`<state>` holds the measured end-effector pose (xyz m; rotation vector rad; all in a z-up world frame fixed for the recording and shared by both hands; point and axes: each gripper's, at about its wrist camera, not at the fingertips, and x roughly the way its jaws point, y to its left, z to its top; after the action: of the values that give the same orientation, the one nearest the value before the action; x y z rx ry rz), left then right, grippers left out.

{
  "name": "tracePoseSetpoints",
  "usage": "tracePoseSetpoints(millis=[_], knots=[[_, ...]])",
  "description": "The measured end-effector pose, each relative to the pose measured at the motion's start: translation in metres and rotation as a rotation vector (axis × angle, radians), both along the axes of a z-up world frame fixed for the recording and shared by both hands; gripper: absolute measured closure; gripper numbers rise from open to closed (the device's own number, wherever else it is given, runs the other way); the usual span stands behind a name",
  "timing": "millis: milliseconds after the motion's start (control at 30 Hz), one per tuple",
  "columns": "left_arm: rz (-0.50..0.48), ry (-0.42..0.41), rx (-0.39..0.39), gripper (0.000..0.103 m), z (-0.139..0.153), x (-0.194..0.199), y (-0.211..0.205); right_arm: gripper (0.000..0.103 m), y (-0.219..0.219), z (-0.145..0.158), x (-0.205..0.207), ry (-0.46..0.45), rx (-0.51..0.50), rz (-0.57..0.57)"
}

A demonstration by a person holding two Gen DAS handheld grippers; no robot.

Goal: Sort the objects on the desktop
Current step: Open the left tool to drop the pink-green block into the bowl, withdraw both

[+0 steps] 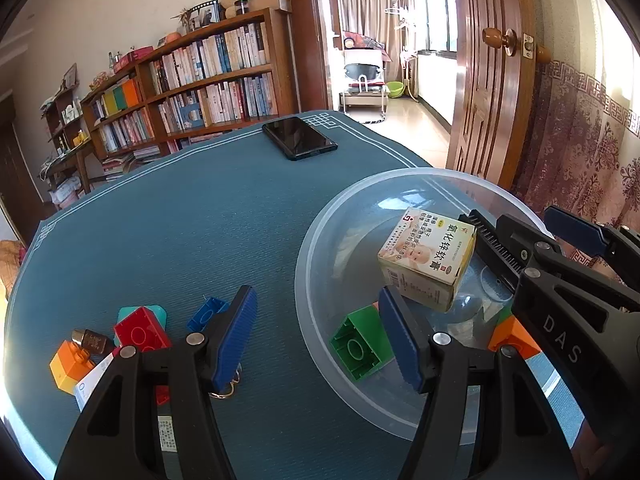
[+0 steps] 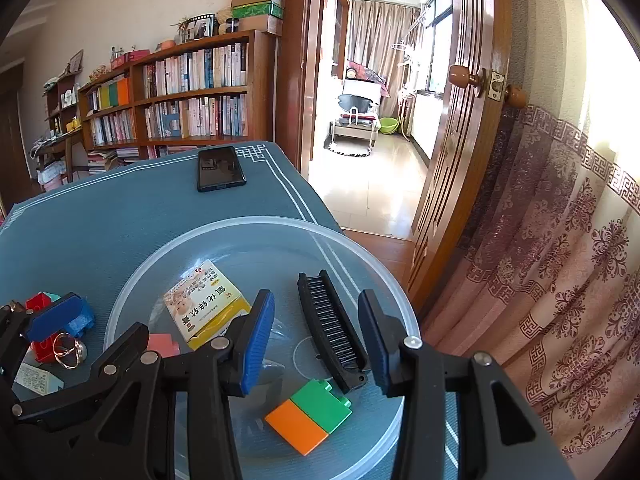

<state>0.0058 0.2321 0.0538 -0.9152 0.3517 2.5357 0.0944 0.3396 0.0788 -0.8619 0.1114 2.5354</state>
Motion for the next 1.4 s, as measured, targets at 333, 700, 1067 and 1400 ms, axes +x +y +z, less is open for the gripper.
tracePoseSetpoints(millis=[333, 700, 1067, 1400], knots=[[0.034, 0.034, -0.006, 0.036, 0.007, 0.002, -0.009, 0.047, -0.007, -0.001, 0.001, 0.004, -0.019, 0.026], [0.060, 0.046, 0.001, 0.036, 0.013, 0.002, -0.019, 0.044, -0.014, -0.005, 0.000, 0.001, -0.028, 0.049], [0.095, 0.044, -0.006, 0.036, 0.012, 0.004, -0.032, 0.042, -0.024, -0.007, -0.001, -0.007, -0.036, 0.074], [0.122, 0.048, -0.002, 0.036, 0.014, 0.006, -0.047, 0.040, -0.038, -0.008, 0.001, -0.001, -0.045, 0.113]])
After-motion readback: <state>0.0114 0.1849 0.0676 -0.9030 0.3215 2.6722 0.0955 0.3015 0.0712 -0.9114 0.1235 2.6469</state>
